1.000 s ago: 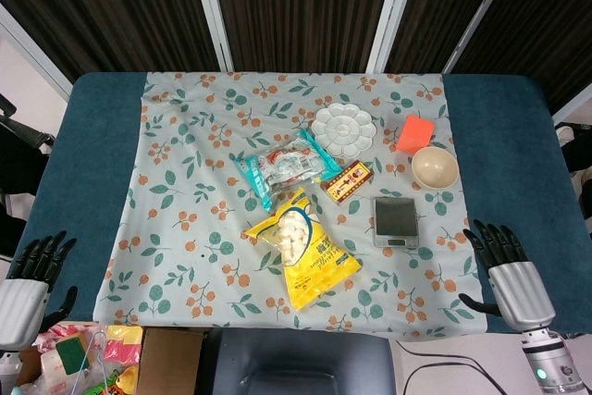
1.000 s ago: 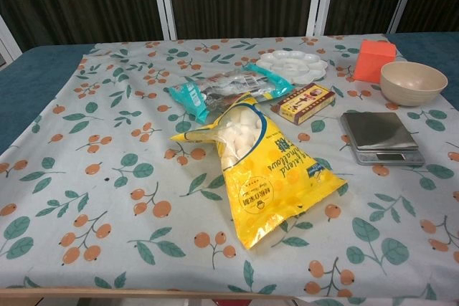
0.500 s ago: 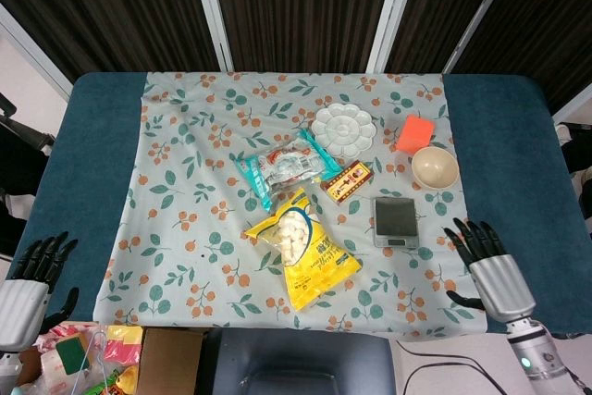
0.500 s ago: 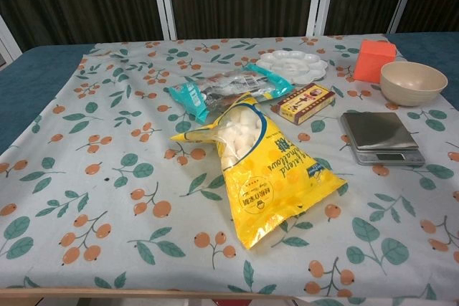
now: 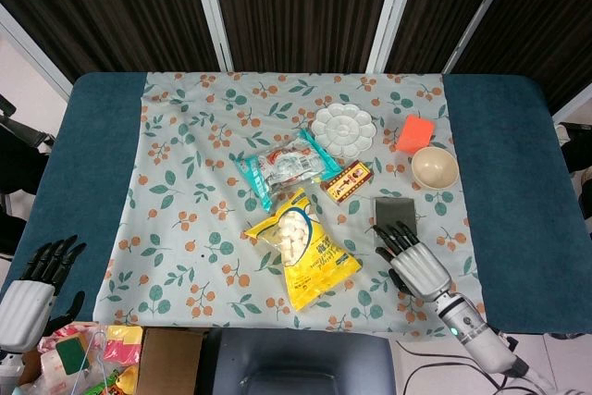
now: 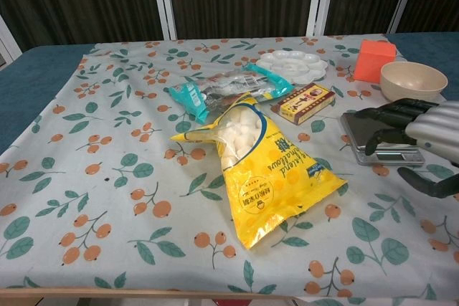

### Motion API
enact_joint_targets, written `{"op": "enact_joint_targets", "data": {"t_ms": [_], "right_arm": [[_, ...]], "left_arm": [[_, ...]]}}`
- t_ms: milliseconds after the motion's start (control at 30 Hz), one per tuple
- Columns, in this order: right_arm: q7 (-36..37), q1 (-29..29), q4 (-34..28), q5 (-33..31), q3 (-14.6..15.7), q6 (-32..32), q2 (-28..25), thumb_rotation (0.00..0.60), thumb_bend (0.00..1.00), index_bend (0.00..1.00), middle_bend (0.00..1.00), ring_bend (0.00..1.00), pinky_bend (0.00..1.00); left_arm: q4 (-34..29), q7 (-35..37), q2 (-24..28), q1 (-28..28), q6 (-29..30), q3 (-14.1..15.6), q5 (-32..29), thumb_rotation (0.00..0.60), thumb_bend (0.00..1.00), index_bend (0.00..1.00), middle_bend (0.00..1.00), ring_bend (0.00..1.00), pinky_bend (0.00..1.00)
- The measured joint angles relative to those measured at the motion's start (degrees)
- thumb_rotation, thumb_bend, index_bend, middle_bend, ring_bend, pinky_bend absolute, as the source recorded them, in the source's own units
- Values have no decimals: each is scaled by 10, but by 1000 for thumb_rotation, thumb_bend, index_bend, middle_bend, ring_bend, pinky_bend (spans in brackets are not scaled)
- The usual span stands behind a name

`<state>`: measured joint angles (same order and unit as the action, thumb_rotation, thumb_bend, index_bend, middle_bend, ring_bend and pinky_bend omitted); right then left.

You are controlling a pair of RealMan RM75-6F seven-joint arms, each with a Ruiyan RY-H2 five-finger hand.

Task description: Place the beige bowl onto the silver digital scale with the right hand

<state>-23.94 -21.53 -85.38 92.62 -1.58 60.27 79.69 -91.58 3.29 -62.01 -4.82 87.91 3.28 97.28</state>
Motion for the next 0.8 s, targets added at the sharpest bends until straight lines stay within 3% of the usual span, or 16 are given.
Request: {"op": "enact_joint_targets", "data": {"t_ms": [533,800], "right_arm": [[-15,-16,77,-70,-13,-10,52,600,684,424,0,0,0],[-15,-26,81,-77,-10,-13,58,600,684,425,0,0,0]], "left_arm": [[1,-3,0,-1,-4,2,0,600,455,0,0,12,92],[0,-6,-1,-2,-6,1,-3,600,455,0,0,12,92]]}}
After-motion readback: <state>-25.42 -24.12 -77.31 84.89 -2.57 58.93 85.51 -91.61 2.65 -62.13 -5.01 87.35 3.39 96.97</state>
